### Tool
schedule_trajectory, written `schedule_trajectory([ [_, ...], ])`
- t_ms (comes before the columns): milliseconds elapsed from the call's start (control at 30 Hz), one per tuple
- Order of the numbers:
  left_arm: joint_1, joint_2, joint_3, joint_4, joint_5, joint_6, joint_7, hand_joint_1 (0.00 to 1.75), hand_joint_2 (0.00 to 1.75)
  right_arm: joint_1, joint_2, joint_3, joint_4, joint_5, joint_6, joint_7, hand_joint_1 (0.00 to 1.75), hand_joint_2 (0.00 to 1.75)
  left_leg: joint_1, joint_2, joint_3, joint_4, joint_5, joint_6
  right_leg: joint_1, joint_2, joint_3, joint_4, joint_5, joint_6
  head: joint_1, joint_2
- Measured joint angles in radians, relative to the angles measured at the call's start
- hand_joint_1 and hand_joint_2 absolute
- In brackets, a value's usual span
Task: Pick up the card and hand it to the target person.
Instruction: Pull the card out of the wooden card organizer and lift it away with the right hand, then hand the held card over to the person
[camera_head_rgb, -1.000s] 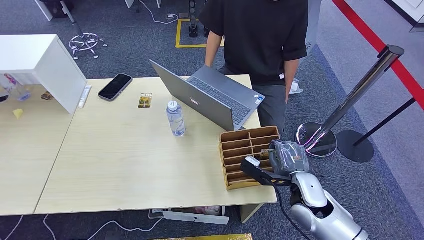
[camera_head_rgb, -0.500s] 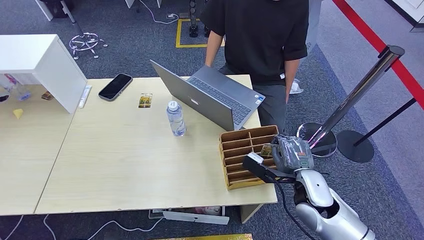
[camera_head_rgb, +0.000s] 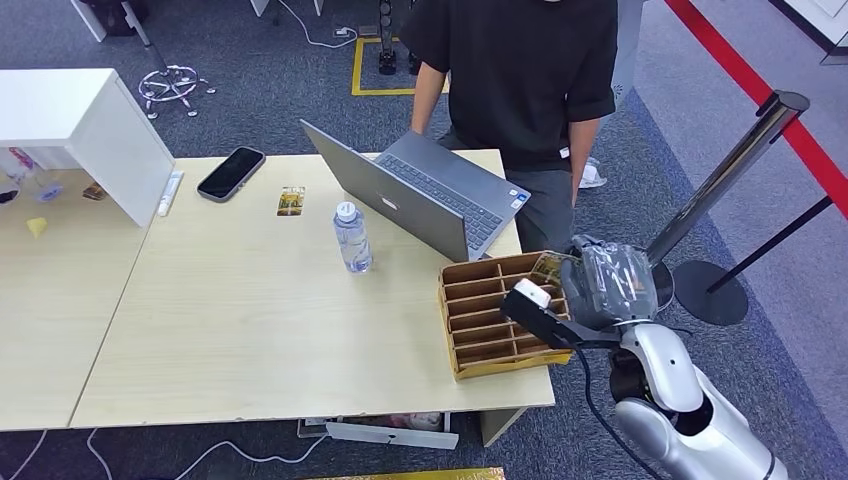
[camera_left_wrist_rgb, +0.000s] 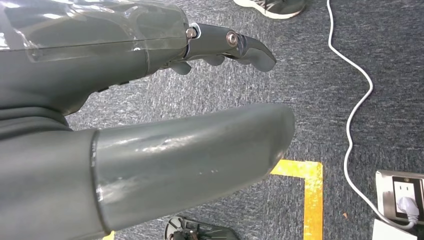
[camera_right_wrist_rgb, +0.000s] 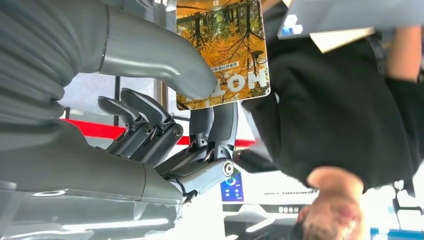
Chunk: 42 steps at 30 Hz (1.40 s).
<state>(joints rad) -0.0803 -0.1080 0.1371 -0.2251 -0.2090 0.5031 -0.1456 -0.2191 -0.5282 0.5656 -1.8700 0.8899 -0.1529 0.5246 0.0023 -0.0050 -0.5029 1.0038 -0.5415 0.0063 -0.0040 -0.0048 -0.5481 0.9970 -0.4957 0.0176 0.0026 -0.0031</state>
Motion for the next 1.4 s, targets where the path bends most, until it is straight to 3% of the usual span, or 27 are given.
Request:
schedule_trajectory([
  [233, -0.002, 0.0, -0.024, 0.0, -0.014, -0.005, 0.014, 0.0, 0.0, -0.041, -0.013, -0.056, 0.008, -0.041, -0.085, -0.026, 1.71, 1.75, 0.0, 0.0, 0.0, 0.0, 0.0, 0.0, 0.0, 0.0, 0.0, 0.0, 0.0, 0.0, 0.0, 0.0],
  [467, -0.014, 0.0, -0.059, 0.0, -0.041, -0.021, 0.039, 0.0, 0.0, -0.131, -0.02, -0.086, 0.084, -0.001, -0.125, -0.034, 1.67, 1.75, 0.0, 0.0, 0.0, 0.0, 0.0, 0.0, 0.0, 0.0, 0.0, 0.0, 0.0, 0.0, 0.0, 0.0],
  [867, -0.038, 0.0, -0.113, 0.0, -0.064, -0.046, 0.064, 0.0, 0.0, -0.249, -0.024, -0.088, 0.273, 0.022, -0.134, -0.041, 1.73, 1.75, 0.0, 0.0, -0.001, 0.0, 0.0, 0.0, 0.0, 0.0, 0.0, 0.0, 0.0, 0.0, 0.0, 0.0],
  [1400, -0.058, 0.001, -0.162, 0.0, -0.076, -0.06, 0.076, 0.0, 0.0, -0.306, -0.002, -0.073, 0.449, -0.049, -0.204, -0.078, 1.75, 1.75, 0.0, -0.001, -0.001, 0.0, 0.0, 0.0, 0.0, -0.001, 0.0, 0.0, 0.0, 0.0, 0.0, 0.0],
])
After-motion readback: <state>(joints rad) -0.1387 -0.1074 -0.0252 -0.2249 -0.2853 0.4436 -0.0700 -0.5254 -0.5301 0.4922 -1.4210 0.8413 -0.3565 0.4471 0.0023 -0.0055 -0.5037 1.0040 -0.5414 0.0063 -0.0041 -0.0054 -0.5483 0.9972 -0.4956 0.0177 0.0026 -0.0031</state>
